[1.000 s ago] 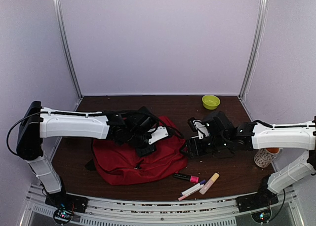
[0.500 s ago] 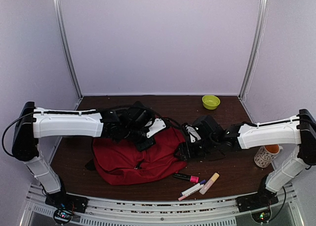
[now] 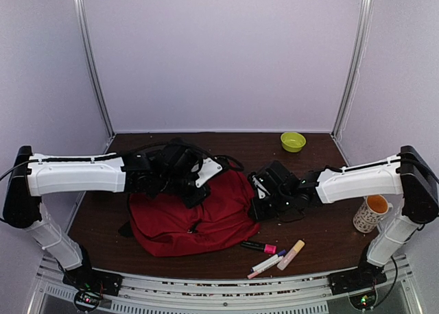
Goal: Pack the student bag
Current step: Unzip the upper front pocket of the student bag.
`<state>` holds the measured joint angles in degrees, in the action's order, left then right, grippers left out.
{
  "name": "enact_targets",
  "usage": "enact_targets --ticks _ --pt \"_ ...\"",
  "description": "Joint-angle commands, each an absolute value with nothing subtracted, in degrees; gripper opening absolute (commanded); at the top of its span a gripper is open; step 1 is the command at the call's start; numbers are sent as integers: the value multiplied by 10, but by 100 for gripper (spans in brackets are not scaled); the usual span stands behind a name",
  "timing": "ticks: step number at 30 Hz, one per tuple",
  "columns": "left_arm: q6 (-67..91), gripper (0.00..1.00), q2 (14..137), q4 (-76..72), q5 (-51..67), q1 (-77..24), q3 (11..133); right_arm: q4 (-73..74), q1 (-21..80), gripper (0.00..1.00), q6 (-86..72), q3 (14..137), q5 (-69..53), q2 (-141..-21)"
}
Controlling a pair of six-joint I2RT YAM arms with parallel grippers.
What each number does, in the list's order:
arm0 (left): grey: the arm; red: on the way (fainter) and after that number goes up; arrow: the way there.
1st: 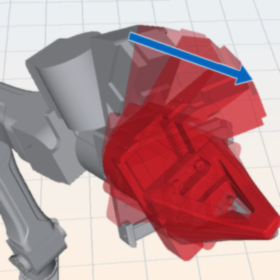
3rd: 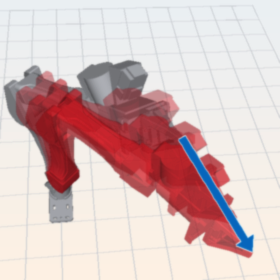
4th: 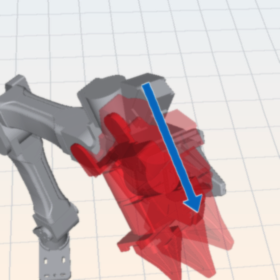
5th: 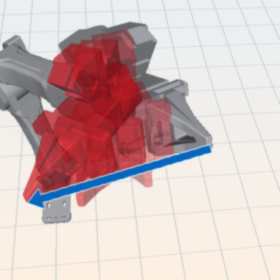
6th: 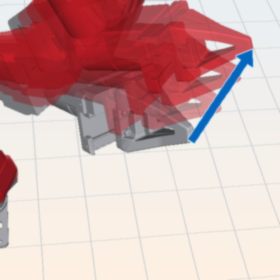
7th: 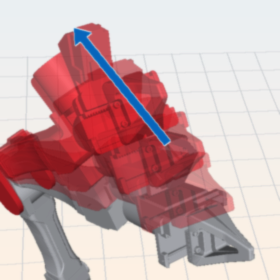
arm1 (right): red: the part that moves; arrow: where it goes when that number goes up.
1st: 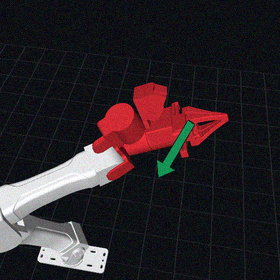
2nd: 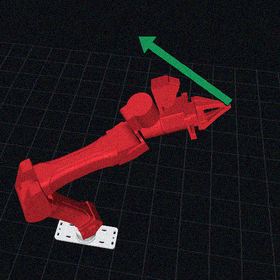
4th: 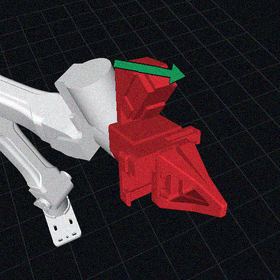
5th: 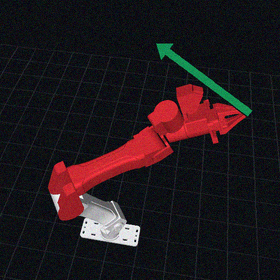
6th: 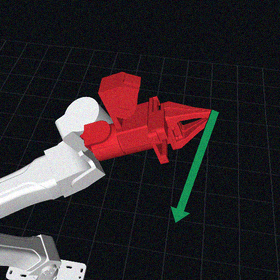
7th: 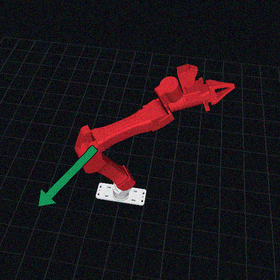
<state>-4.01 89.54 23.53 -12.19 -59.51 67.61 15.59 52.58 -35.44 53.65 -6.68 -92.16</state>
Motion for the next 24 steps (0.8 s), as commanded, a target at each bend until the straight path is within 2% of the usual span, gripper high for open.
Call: enact_targets --ticks 1,8,24 --pt "-27 0 888 211 -158 -580 664 174 525 0 -344 530 -32 -903" --pt "-25 0 896 203 -169 -515 654 151 526 0 -317 492 -41 -869" --pt "-56 0 938 167 -70 -410 691 120 524 0 -280 471 -52 -850"
